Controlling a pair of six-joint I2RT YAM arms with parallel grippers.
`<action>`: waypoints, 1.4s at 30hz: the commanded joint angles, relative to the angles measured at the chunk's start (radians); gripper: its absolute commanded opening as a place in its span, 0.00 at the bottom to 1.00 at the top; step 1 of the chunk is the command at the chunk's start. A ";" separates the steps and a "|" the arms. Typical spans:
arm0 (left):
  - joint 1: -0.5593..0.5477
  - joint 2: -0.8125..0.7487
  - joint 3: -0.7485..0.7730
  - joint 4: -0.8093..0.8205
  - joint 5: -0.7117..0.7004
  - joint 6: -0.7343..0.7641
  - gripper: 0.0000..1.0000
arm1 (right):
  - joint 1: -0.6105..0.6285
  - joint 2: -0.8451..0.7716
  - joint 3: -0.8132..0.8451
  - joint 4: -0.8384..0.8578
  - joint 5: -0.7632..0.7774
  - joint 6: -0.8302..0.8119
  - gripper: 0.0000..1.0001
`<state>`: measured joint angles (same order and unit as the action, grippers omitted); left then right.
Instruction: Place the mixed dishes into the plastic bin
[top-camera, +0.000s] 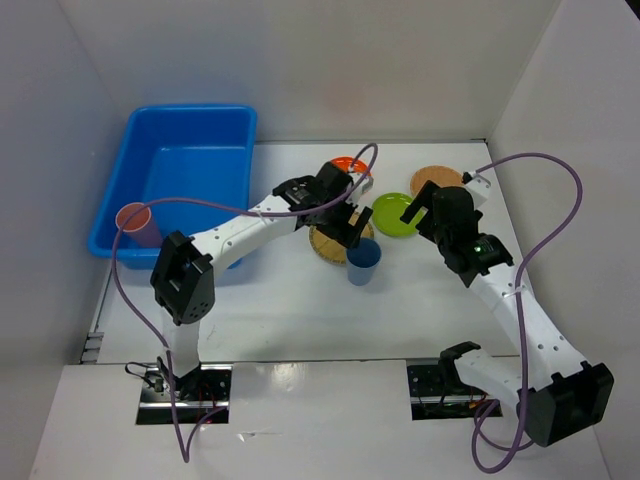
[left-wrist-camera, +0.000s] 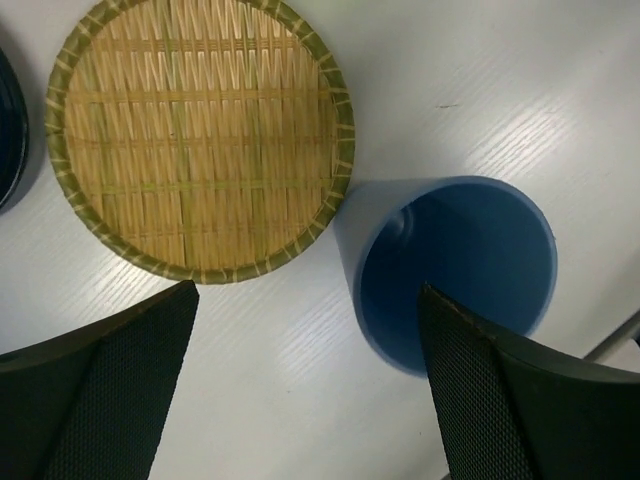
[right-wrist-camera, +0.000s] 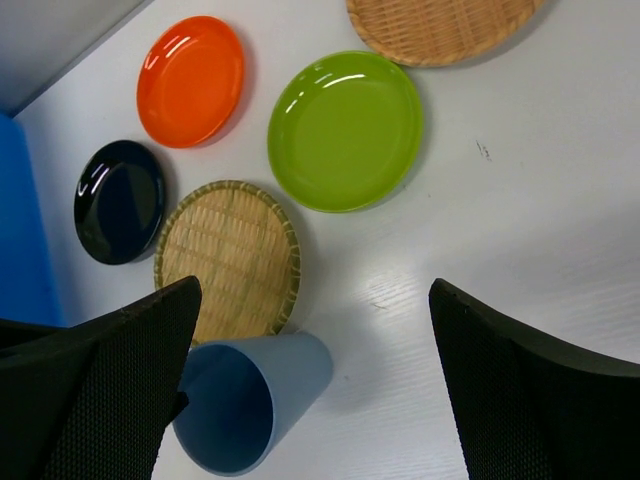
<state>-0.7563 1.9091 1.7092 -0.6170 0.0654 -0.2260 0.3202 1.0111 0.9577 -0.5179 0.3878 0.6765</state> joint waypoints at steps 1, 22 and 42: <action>-0.044 0.054 0.044 -0.001 -0.076 0.024 0.95 | -0.024 -0.005 -0.014 0.036 0.056 0.037 0.99; -0.035 -0.024 0.112 -0.046 -0.053 -0.019 0.00 | -0.043 0.093 -0.042 0.182 -0.039 0.072 0.99; 0.575 -0.297 0.243 -0.282 -0.372 -0.010 0.00 | -0.043 0.382 0.156 0.259 -0.315 -0.198 0.99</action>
<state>-0.2699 1.6012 1.9308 -0.8360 -0.2157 -0.2386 0.2825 1.3334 1.0622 -0.2756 0.1329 0.5240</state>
